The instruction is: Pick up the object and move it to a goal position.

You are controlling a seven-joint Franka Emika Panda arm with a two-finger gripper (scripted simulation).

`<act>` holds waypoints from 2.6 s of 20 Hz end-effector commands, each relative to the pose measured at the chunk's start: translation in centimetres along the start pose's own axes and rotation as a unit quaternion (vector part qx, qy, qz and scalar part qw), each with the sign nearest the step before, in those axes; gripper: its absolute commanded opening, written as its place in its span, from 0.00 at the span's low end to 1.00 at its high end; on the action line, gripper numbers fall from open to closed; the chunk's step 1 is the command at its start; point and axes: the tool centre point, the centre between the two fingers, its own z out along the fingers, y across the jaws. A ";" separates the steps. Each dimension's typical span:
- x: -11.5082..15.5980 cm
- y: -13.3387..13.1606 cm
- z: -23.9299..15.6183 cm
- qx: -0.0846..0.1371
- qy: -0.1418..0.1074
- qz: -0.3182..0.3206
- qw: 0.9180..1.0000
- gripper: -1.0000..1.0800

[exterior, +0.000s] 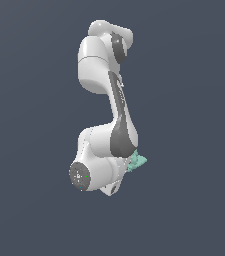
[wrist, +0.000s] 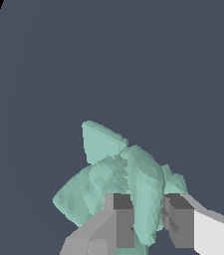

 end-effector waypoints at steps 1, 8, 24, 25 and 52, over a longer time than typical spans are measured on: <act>-0.3 -0.7 -0.6 0.000 0.000 0.000 1.000 0.00; -1.2 -3.4 -2.9 -0.001 -0.001 0.001 1.000 0.00; -4.7 -14.5 -12.7 0.000 -0.002 0.002 1.000 0.00; -5.0 -15.3 -13.4 0.000 -0.002 0.002 1.000 0.00; -9.3 -30.0 -27.4 0.001 -0.001 0.001 1.000 0.00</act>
